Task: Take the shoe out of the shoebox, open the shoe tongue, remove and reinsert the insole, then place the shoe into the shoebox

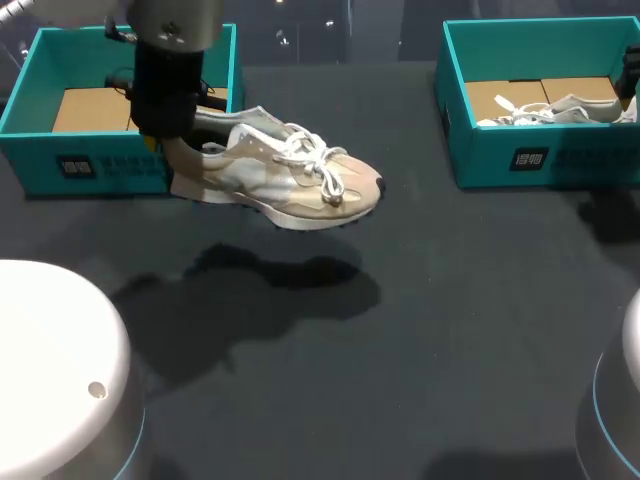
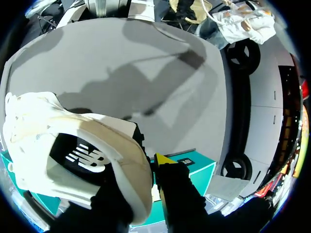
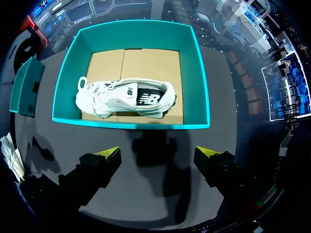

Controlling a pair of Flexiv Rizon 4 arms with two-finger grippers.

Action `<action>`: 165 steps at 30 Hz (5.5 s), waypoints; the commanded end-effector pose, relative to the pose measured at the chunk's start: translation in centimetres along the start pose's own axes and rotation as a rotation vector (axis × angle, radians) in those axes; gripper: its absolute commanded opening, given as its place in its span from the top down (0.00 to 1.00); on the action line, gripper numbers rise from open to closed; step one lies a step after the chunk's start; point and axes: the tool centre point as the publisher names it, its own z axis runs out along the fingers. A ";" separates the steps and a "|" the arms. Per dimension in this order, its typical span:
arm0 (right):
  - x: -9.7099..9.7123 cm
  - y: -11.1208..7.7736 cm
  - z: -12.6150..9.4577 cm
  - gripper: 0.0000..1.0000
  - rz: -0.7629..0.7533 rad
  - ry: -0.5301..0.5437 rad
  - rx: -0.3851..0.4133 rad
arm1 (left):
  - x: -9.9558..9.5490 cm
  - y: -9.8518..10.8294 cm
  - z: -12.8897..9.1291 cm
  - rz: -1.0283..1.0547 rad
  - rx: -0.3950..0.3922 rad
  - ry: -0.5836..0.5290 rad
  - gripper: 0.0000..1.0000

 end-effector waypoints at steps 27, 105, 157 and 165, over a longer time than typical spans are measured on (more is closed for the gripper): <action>0.0 -0.1 0.0 0.00 0.000 -0.001 -0.002 | -10.3 -4.6 1.7 0.018 0.030 -0.004 1.00; 0.0 -0.1 0.0 0.00 0.000 -0.001 -0.002 | -22.3 -9.2 11.8 0.066 -0.004 0.004 1.00; 0.0 -0.1 0.0 0.00 0.000 -0.001 -0.002 | -11.3 -9.6 0.0 -0.354 0.418 -0.580 0.00; 0.0 -0.1 0.0 0.00 0.000 -0.001 -0.002 | -8.3 -10.0 2.1 -0.580 0.683 -0.709 0.00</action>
